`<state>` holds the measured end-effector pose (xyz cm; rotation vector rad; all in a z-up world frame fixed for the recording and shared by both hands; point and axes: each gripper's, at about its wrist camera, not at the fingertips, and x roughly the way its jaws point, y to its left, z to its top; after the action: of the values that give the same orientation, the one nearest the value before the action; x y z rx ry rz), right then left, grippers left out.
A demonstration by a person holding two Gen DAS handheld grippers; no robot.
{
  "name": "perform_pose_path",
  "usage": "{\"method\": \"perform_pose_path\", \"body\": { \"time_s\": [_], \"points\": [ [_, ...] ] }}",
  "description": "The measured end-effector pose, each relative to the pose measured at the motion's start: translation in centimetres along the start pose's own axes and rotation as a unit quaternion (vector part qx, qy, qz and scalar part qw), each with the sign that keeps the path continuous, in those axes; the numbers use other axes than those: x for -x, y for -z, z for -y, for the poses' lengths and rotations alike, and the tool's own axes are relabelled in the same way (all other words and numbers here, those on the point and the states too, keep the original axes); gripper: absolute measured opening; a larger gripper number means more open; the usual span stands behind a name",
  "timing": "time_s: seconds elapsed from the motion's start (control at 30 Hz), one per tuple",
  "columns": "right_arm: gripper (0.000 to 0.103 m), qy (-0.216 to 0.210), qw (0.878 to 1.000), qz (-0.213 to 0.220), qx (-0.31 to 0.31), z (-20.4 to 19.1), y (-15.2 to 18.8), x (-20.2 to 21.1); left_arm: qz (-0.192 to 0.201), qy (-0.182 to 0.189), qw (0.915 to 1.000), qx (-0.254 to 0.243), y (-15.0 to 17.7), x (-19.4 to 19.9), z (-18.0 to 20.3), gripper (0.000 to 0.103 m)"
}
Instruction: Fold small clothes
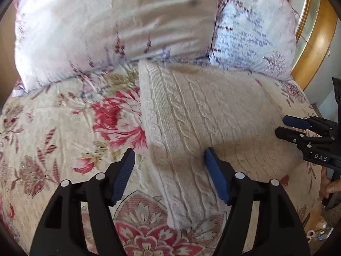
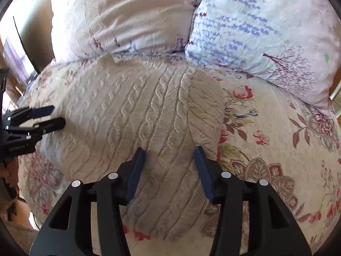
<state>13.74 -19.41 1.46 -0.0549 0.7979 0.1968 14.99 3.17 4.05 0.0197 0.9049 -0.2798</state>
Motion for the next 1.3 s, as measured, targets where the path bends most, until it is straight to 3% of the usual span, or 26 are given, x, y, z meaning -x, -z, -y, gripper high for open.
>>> {"method": "perform_pose_path", "body": {
  "time_s": [0.07,0.1,0.17,0.37,0.5,0.83,1.3],
  "points": [
    [0.090,0.012,0.999,0.028,-0.016,-0.2,0.8,1.9,0.025,-0.021,0.9994,-0.003,0.8,1.8,0.1,0.079],
    [0.094,0.019,0.999,0.040,-0.022,-0.3,1.3,2.7,0.037,-0.035,0.9987,-0.001,1.2,2.6,0.1,0.087],
    [0.100,0.040,0.997,0.051,-0.029,-0.6,2.2,3.7,0.058,-0.057,0.9966,0.007,2.2,4.1,0.1,0.093],
    [0.102,0.098,0.991,0.070,-0.052,-1.7,4.1,4.7,0.063,-0.073,0.9949,0.029,4.4,5.7,0.7,0.101],
    [0.102,0.107,0.989,0.062,-0.079,-2.0,5.3,4.3,0.048,-0.084,0.9949,0.029,5.5,5.2,1.7,0.101],
    [0.102,0.092,0.993,0.027,-0.073,-3.3,7.8,2.1,0.020,-0.092,0.9954,0.017,7.7,3.6,3.2,0.101],
    [0.102,0.086,0.995,-0.002,-0.056,-4.0,8.7,0.2,-0.008,-0.109,0.9938,0.023,9.1,1.8,3.7,0.101]
  ]
}}
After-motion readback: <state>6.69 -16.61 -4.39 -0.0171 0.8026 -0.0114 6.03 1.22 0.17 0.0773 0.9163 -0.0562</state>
